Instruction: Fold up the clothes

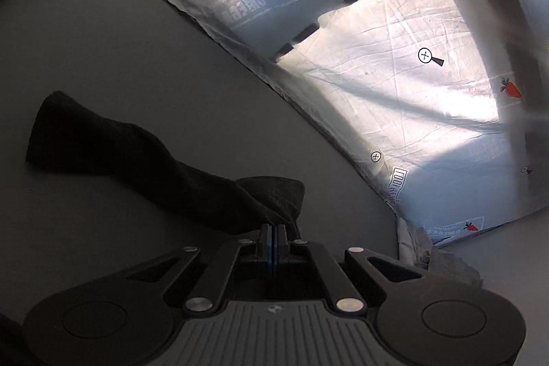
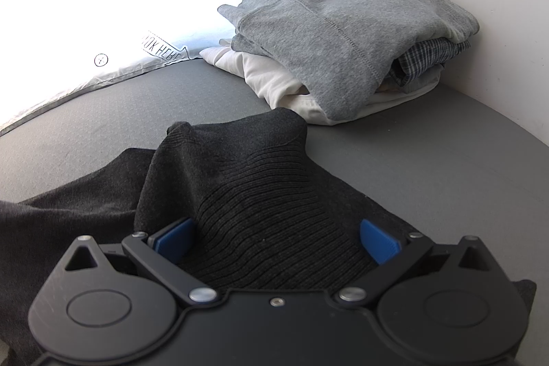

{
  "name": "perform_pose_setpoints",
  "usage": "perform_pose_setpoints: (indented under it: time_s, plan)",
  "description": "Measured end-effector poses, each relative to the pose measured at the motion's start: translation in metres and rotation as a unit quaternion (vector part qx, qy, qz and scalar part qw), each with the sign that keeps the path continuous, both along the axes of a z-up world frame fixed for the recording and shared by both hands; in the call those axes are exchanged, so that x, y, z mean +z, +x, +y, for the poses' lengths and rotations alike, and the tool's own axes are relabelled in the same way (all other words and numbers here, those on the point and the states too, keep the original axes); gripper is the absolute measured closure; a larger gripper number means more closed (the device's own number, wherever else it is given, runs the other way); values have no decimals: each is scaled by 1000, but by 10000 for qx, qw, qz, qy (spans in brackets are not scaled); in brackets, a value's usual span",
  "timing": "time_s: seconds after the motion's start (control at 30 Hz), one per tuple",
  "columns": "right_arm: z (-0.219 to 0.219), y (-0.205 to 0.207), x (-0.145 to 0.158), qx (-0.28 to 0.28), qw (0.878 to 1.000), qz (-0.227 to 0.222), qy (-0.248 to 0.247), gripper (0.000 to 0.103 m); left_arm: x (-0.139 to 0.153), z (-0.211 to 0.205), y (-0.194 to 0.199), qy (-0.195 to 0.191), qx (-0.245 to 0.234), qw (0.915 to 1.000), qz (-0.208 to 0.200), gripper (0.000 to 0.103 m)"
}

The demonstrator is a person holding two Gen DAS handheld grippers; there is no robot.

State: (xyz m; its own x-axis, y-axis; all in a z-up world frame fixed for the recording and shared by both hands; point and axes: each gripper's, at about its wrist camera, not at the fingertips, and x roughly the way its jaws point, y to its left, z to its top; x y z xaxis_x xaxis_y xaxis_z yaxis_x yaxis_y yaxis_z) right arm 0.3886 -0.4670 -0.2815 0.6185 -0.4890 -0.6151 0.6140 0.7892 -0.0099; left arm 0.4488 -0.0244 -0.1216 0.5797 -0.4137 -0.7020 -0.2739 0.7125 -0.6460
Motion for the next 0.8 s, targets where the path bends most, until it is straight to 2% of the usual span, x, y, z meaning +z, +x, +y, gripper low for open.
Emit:
perform_pose_setpoints:
  time_s: [0.1,0.17,0.2,0.3,0.4,0.5,0.6,0.7,0.8]
  plan:
    - [0,0,0,-1,10000,0,0,0,-63,27,-13,-179,440,9925,1125,103]
    - [0,0,0,-1,10000,0,1,0,-78,44,-22,-369,742,9870,1380,103]
    - [0,0,0,-1,10000,0,1,0,-79,52,-26,-579,890,9856,1316,103]
    - [0,0,0,-2,10000,0,1,0,-69,69,-25,-736,1241,9854,906,103]
    - [0,0,0,-3,10000,1,0,0,-62,86,-19,-844,1484,9833,635,88]
    - [0,0,0,-3,10000,1,0,0,-62,103,-1,-963,1750,9777,648,79]
    - [0,0,0,-3,10000,1,1,0,-53,112,29,-707,2036,9732,806,57]
    - [0,0,0,-3,10000,1,1,0,-54,122,53,-321,2211,9672,1211,56]
    - [0,0,0,-3,10000,3,-2,0,-58,124,71,-242,2136,9694,1189,58]
